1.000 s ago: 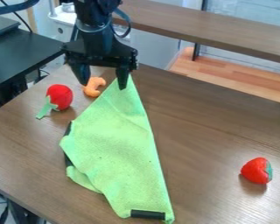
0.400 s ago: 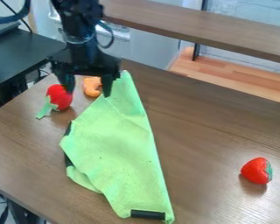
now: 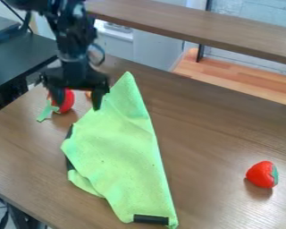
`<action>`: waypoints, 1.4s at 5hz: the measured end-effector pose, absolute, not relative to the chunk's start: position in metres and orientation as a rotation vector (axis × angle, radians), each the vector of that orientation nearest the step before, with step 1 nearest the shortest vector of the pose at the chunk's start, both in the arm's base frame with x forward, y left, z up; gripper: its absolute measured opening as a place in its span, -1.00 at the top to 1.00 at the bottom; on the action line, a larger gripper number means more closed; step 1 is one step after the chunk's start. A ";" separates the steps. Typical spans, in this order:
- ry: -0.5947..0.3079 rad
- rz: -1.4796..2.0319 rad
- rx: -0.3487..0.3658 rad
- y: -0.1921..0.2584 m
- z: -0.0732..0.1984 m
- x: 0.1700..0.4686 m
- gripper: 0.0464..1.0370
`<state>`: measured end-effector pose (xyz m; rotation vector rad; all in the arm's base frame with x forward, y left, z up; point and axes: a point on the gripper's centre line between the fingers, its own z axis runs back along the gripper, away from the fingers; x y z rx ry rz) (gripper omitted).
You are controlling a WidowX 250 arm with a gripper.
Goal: Unfold the cloth from left to right
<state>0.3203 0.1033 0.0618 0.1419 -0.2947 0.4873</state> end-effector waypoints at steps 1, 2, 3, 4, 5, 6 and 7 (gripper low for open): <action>-0.304 0.507 0.137 0.114 0.054 0.319 -0.93; -0.288 0.504 0.135 0.120 0.042 0.318 -0.93; -0.281 0.497 0.151 0.125 0.035 0.315 -0.93; -0.281 0.487 0.166 0.128 0.027 0.313 -0.93; -0.257 0.473 0.190 0.130 0.012 0.309 -0.93; -0.232 0.471 0.212 0.131 -0.008 0.304 -0.93; -0.236 0.450 0.231 0.125 -0.019 0.305 -0.82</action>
